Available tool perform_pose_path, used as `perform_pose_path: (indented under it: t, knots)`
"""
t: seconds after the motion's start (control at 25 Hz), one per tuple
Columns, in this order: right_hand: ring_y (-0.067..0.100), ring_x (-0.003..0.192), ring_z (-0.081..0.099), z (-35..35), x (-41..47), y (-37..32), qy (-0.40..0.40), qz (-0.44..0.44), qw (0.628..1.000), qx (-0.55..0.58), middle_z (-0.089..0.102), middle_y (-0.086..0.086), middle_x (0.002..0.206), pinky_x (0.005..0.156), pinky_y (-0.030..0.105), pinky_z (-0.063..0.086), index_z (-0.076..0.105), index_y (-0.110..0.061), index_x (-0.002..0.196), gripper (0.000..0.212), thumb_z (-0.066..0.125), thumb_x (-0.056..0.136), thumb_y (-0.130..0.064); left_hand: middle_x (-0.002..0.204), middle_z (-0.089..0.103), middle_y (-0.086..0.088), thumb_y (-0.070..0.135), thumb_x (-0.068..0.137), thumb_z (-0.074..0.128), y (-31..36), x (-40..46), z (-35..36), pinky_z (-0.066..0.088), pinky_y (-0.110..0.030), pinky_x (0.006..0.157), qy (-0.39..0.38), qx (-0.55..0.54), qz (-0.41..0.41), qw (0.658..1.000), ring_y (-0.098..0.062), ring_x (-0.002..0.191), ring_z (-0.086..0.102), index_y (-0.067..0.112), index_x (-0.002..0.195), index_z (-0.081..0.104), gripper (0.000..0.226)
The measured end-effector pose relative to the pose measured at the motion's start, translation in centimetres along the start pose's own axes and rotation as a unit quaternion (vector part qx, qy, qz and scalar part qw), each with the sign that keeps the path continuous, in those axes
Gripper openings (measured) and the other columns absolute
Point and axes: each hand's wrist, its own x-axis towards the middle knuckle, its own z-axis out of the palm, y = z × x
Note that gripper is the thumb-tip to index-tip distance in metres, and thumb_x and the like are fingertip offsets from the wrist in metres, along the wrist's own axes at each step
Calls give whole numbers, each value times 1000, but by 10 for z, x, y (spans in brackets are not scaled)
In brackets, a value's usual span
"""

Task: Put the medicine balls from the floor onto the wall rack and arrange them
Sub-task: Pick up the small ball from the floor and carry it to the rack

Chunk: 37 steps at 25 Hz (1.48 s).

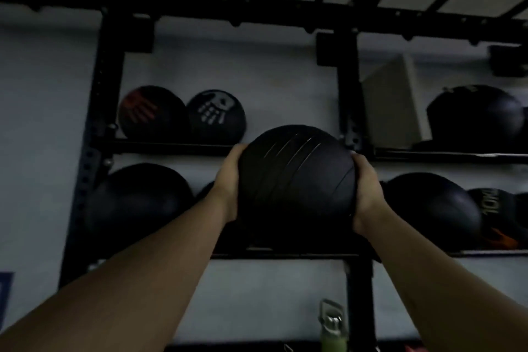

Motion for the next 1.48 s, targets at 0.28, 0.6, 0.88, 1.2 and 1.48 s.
perform_pose_path:
  t: [0.28,0.6,0.88,1.2,1.48]
  knots:
    - [35,105,73,58,161,-25,-95,-104,990,-13,82,7,104,84,42,58,80,-22,110,46,50,95,-54,88,83,-10,48,99,54,36,133,9,58,-29,67,18,23,128,991,-27,89,72,15,104,79,42]
    - [23,83,74,62,367,-44,-160,-186,969,-2,81,-1,79,65,29,56,77,-21,95,42,44,100,-46,84,79,-8,46,94,56,27,334,46,56,-25,56,2,44,221,974,-24,74,72,17,88,78,37]
    - [26,82,77,87,492,-21,-157,-224,962,21,81,5,84,73,33,60,73,-17,85,37,47,97,-40,79,79,-10,40,94,57,32,471,35,58,-24,55,29,70,247,966,-25,65,73,13,87,77,34]
    - [21,105,68,134,575,3,-137,-443,853,-239,73,-5,95,91,29,51,75,-23,87,21,61,87,-38,93,78,0,25,86,74,9,557,15,53,-27,86,118,233,486,834,-14,92,71,26,78,77,8]
    - [16,104,62,147,585,8,-165,-409,816,-374,65,-6,103,84,23,46,69,-18,115,44,53,95,-54,80,68,11,34,92,68,4,574,8,48,-22,71,127,323,463,816,-7,81,64,28,75,68,18]
